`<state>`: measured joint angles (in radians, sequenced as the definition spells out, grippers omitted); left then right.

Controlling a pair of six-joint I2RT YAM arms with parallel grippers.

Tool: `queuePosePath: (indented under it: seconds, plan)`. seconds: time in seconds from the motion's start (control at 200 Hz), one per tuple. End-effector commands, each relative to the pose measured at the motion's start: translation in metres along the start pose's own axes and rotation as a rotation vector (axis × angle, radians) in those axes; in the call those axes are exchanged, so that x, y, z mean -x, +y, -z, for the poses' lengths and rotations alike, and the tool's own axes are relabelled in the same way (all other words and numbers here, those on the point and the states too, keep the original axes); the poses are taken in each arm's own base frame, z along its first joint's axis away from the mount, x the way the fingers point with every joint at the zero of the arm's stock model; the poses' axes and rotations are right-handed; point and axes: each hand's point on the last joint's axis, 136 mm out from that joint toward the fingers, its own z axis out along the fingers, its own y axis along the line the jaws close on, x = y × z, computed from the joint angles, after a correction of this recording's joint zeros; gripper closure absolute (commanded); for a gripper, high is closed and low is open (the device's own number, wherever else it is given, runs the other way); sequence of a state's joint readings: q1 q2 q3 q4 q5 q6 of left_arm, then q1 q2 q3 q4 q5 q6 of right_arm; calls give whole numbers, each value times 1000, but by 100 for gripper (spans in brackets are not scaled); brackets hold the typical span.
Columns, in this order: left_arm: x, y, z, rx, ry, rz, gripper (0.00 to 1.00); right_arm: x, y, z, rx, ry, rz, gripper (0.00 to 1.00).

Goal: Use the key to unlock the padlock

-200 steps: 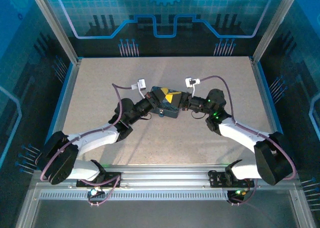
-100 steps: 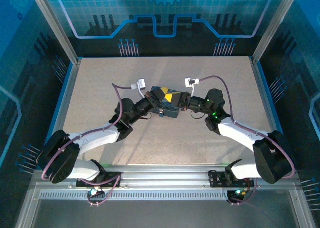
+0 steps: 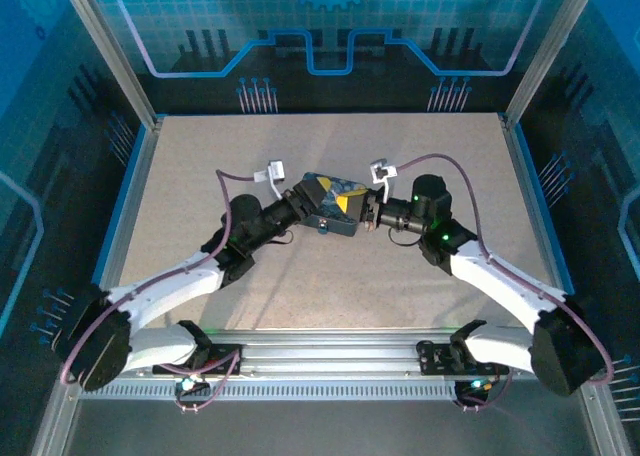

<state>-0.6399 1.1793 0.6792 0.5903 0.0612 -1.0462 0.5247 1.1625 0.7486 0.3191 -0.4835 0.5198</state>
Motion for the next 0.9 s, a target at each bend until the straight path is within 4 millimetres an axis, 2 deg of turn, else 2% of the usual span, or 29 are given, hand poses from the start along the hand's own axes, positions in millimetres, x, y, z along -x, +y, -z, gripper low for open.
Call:
queuePosePath:
  seconds: [0.0,0.06,0.19,0.325,0.345,0.395,0.615,0.895]
  plan:
    - [7,28,19,262,31,34,35,-15,-11,11,-168,123,285,100]
    - [8,34,28,353,47,67,33,-15,-14,14,-226,147,392,100]
    - [11,30,41,467,62,150,31,-6,-17,16,-336,172,634,100]
    - [8,27,44,530,73,263,32,-2,-18,11,-451,198,877,100]
    - [8,27,44,535,73,281,33,10,-11,10,-460,172,911,100]
    - [5,27,42,539,79,312,34,12,-8,7,-485,169,971,100]
    - [-11,30,34,572,118,401,40,6,5,-10,-509,169,1133,100]
    - [-22,36,26,577,135,446,48,-6,16,-27,-482,192,1210,100]
